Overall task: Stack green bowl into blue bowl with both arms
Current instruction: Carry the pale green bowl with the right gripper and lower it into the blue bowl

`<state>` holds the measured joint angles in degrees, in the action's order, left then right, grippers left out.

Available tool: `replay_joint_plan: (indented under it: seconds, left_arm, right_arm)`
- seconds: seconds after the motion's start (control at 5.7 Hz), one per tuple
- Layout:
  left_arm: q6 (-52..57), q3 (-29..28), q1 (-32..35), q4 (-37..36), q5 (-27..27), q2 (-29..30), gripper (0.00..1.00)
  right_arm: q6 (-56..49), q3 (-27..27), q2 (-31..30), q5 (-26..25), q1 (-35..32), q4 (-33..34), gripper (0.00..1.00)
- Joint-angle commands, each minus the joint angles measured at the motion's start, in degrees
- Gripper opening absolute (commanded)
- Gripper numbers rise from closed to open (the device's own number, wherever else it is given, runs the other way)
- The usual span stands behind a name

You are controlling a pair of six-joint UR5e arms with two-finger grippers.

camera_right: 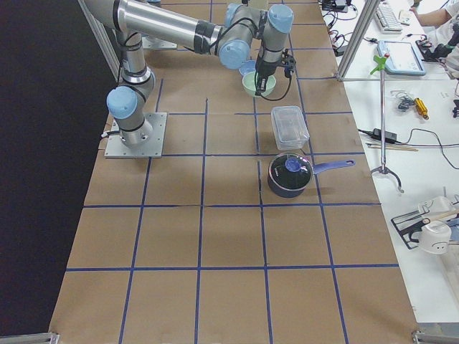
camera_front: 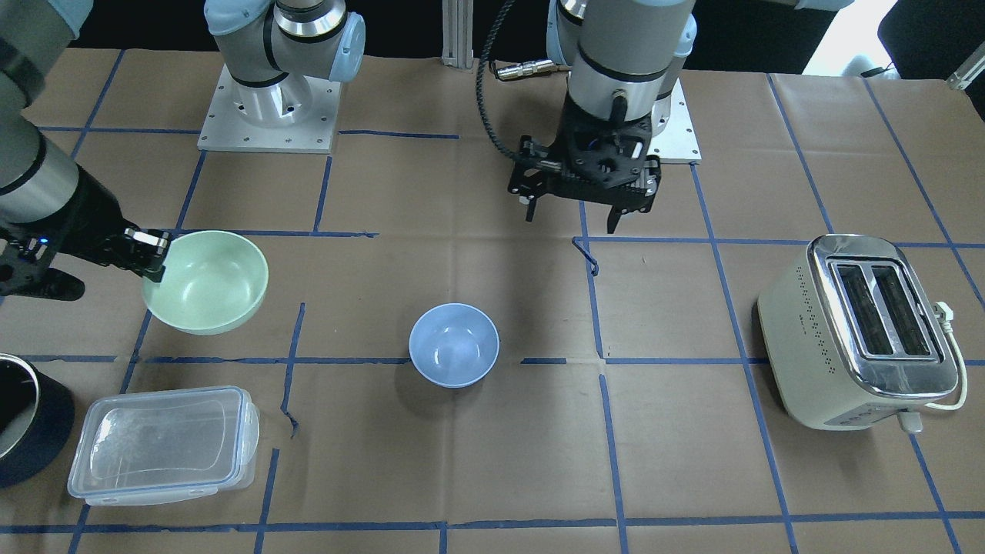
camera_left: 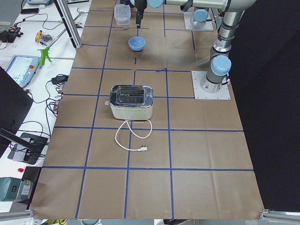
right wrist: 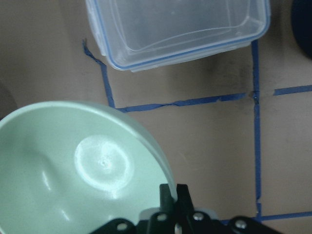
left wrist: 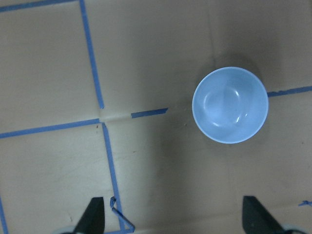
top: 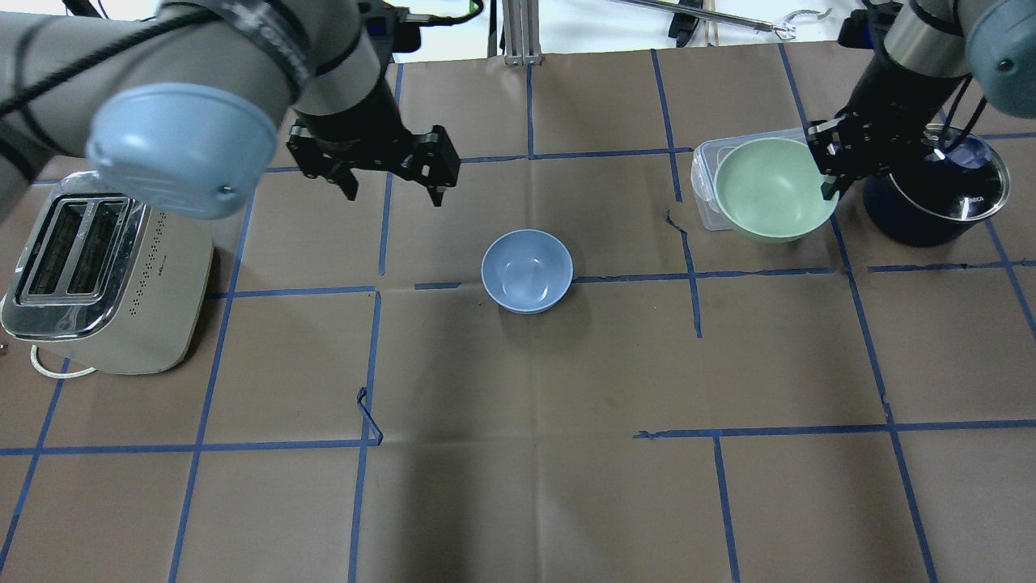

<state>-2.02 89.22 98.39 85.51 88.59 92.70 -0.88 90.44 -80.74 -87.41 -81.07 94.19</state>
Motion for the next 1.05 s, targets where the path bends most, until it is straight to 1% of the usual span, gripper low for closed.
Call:
replay_joint_plan:
  seconds: [0.0,0.18,0.35,0.53,0.7,0.88]
  left_arm:
    - [0.6,1.2,-5.2,2.1,0.0,-2.5,0.99]
    - [2.5,1.3,-5.1,2.0,0.1,-0.8,0.99]
    - [5.5,1.5,-5.2,1.9,0.1,-1.0,0.99]
    - [5.0,1.6,-5.0,1.9,0.4,-1.4,0.99]
    - [4.6,2.1,-5.1,2.0,0.4,-2.2,0.99]
    - [4.6,2.1,-5.1,2.0,0.4,-2.3,0.99]
  right_arm:
    - [17.0,0.0,2.7,4.0,-11.5,5.8,0.06]
    - [26.6,-0.1,5.0,5.1,-17.6,10.8,0.06]
    - [32.0,0.0,7.7,5.2,-21.9,14.1,0.06]
    - [33.8,0.3,10.2,5.3,-23.2,15.9,0.06]
    - [33.8,0.6,12.1,5.6,-23.3,15.9,0.06]
    - [33.4,1.0,13.6,7.6,-23.3,16.3,0.06]
